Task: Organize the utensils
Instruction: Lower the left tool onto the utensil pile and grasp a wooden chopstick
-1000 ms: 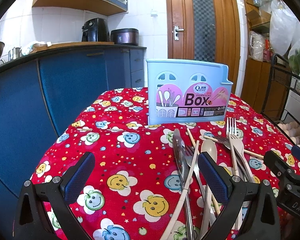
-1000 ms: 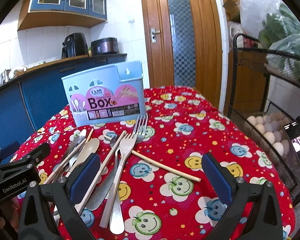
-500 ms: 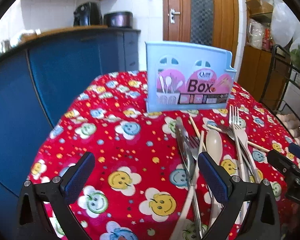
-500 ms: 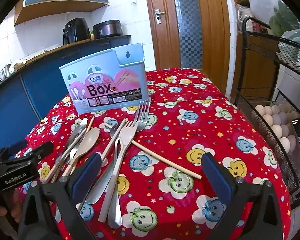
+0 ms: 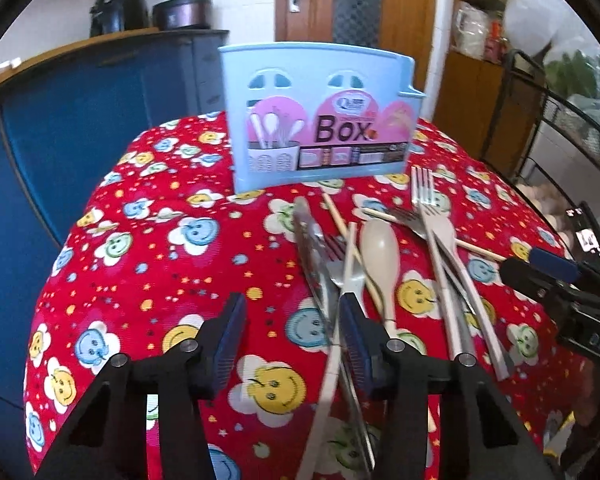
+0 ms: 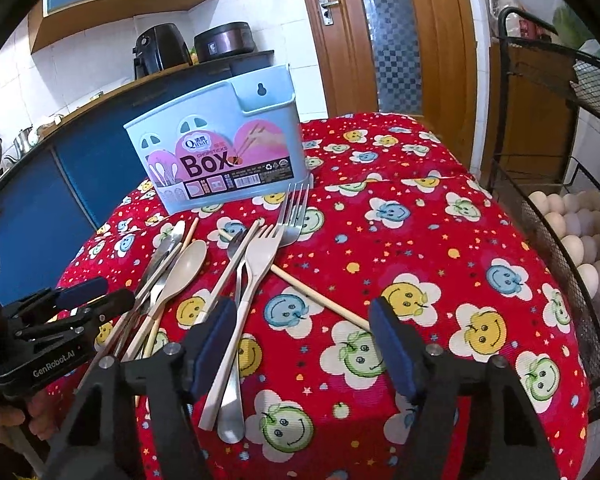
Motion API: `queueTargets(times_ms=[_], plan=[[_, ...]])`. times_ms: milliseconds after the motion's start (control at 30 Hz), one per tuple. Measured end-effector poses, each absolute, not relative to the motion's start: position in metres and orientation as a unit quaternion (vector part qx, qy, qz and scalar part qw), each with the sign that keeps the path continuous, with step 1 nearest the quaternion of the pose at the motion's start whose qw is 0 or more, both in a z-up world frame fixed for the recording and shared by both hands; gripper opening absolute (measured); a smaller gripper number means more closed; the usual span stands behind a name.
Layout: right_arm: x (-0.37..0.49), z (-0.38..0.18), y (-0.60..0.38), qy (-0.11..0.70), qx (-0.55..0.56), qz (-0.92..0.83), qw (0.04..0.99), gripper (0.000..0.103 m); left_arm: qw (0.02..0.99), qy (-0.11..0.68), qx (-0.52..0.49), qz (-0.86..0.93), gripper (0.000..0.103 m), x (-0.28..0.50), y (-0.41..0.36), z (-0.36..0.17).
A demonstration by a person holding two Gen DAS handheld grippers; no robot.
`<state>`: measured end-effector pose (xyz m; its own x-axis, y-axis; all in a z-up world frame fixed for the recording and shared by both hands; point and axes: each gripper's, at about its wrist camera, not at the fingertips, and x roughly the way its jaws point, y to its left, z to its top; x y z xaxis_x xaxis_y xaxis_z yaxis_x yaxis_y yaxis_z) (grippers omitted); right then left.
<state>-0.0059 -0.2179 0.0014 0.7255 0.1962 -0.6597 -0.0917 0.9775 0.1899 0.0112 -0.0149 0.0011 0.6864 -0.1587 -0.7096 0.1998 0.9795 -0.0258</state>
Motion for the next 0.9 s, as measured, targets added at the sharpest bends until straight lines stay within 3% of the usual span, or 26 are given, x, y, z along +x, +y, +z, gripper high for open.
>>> queueTargets(times_ms=[100,200,267,333,600,900], plan=[[-0.005,0.001,-0.218,0.368,0.074,0.086,0.923,0.066,0.916,0.383,0.047,-0.11,0.043,0.008,-0.023,0.004],[-0.004,-0.002,-0.219,0.378,0.077,0.089,0.918,0.064,0.91,0.387,0.07,-0.13,0.029,0.007,-0.033,0.004],[-0.004,-0.003,-0.22,0.381,0.08,0.091,0.917,0.064,0.908,0.387,0.08,-0.141,0.015,0.007,-0.039,0.004],[-0.004,-0.002,-0.22,0.38,0.081,0.093,0.917,0.064,0.904,0.39,0.09,-0.15,0.01,0.009,-0.044,0.002],[-0.004,0.001,-0.223,0.38,0.09,0.102,0.915,0.063,0.9,0.398,0.101,-0.149,0.005,0.016,-0.048,-0.002],[0.004,0.006,-0.218,0.391,0.09,0.117,0.908,0.063,0.915,0.378,0.017,-0.143,0.004,0.017,-0.022,0.015]])
